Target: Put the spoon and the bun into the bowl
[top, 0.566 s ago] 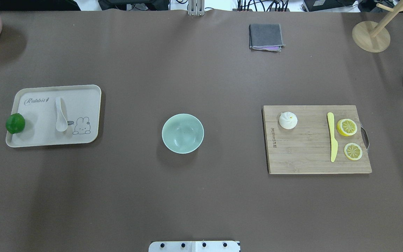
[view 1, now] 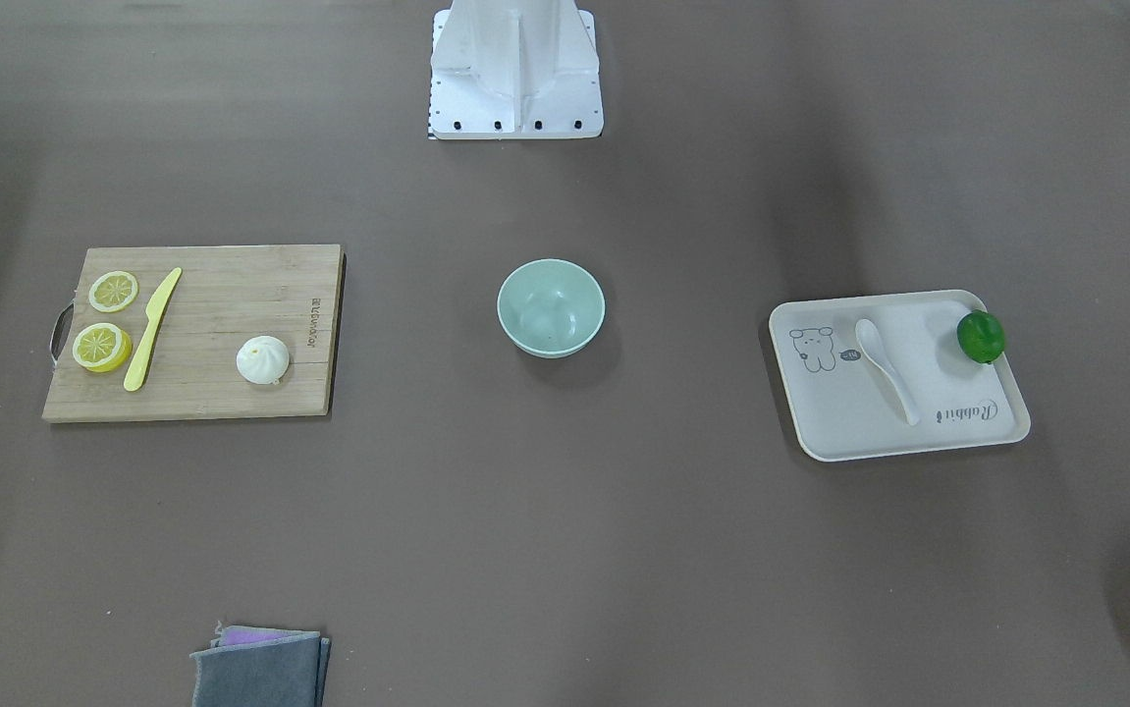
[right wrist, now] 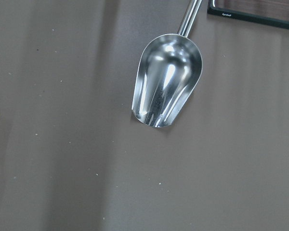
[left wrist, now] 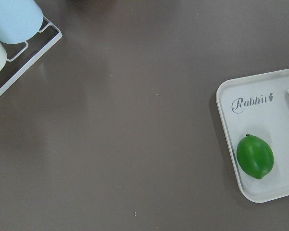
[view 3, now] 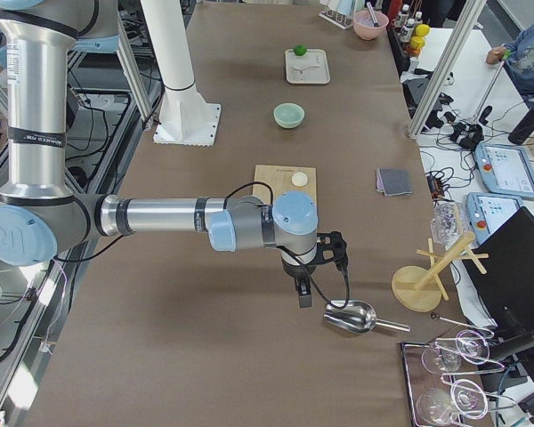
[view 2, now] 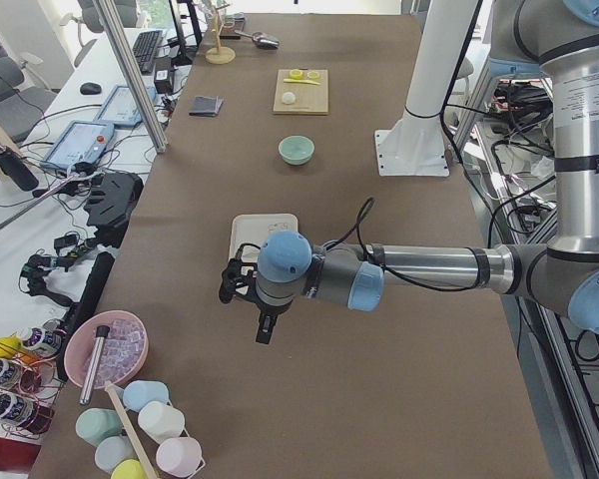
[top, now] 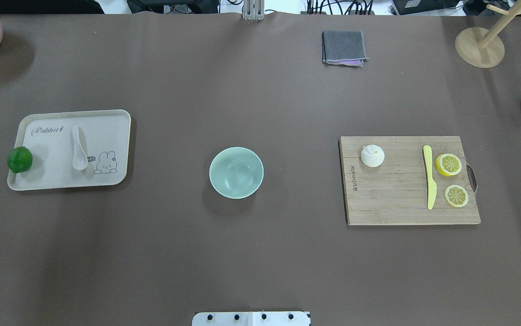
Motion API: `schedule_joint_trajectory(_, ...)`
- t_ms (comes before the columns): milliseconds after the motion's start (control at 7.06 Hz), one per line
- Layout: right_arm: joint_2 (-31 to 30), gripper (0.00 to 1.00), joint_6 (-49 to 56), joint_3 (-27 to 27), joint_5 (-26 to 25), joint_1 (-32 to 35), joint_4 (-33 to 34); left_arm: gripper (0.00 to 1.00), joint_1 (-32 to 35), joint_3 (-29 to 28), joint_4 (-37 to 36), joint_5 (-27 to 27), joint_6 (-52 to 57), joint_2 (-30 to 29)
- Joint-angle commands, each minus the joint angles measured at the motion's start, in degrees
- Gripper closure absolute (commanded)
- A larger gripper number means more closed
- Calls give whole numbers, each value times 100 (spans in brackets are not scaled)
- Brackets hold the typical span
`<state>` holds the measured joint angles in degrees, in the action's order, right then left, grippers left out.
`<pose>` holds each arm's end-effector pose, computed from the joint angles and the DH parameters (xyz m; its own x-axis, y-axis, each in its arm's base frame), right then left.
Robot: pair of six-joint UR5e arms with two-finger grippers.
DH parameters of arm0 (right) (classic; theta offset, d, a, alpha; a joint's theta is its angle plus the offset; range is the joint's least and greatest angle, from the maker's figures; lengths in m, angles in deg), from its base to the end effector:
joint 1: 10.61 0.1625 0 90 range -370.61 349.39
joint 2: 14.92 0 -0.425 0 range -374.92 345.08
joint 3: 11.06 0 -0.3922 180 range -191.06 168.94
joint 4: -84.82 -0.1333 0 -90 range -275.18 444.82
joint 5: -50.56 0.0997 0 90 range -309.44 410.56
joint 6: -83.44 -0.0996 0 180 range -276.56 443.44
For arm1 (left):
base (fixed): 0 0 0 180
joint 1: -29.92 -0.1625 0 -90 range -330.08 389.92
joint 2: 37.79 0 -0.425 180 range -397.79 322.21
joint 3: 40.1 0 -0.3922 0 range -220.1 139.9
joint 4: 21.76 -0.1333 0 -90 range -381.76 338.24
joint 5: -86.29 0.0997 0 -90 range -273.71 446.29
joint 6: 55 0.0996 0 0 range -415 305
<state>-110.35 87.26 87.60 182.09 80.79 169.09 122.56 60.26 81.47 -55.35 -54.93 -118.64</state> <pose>0.0785 -0.4597 0.6216 0.7508 -0.1505 0.6431 0.0259 0.9796 0.1990 -0.0752 -0.4335 0.6088 0.6290 0.1679 -0.7591 0.0438 0.9672 0.2503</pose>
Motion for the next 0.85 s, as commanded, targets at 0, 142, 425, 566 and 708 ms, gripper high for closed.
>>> schedule_joint_trajectory(0,-150,0,31,4,-13,0,-16,2,-1,53,21,5,37,16)
schedule_joint_trajectory(142,-160,0,22,4,-13,0,-8,2,-10,79,13,5,19,16)
schedule_joint_trajectory(425,-379,0,48,-21,39,0,-356,2,-10,175,47,-56,-845,-20)
schedule_joint_trajectory(566,-414,0,48,-49,57,0,-498,2,-10,176,257,-65,-877,50)
schedule_joint_trajectory(708,-467,0,48,-49,57,0,-500,2,-10,202,276,-66,-912,156)
